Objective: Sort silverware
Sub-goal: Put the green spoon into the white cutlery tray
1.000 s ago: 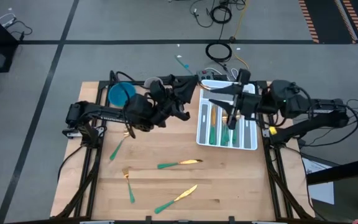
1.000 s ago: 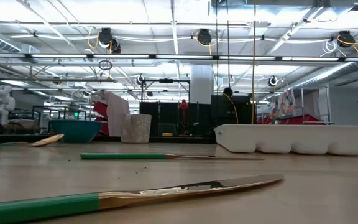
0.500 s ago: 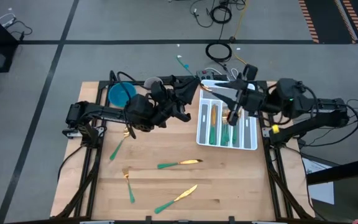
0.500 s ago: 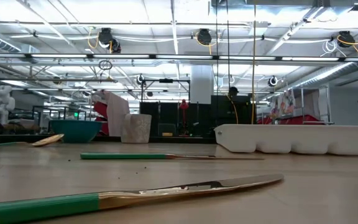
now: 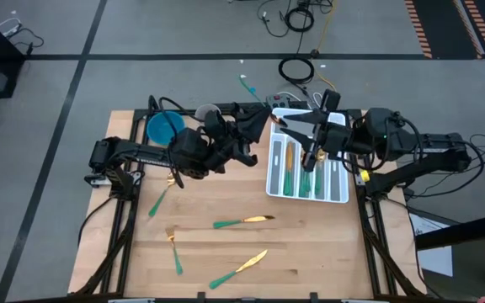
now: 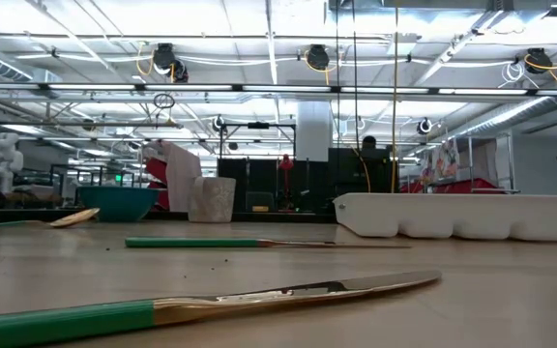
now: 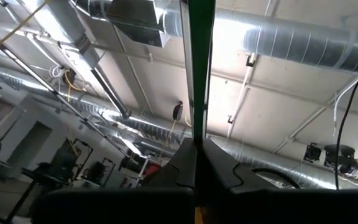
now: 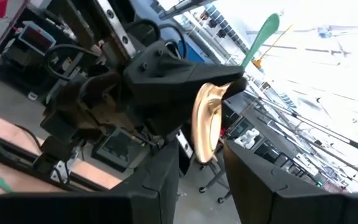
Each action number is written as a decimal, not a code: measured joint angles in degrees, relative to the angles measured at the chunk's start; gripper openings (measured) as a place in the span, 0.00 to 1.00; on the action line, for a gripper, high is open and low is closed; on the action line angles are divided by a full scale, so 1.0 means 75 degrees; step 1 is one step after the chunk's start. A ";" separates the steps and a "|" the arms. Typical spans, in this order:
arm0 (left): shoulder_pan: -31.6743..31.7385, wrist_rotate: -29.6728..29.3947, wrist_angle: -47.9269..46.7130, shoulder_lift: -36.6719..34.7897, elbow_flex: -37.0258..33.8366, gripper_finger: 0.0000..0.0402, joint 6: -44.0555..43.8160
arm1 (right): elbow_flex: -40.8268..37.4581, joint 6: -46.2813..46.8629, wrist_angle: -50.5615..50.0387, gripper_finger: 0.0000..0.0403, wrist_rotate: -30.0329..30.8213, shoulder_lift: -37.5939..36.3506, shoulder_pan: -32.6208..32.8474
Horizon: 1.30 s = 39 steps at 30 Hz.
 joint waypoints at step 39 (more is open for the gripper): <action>0.0032 0.0952 -0.1229 -0.0032 0.0012 0.24 -0.1578 | -0.0015 -0.4613 0.0096 0.00 0.2938 -0.0148 0.0259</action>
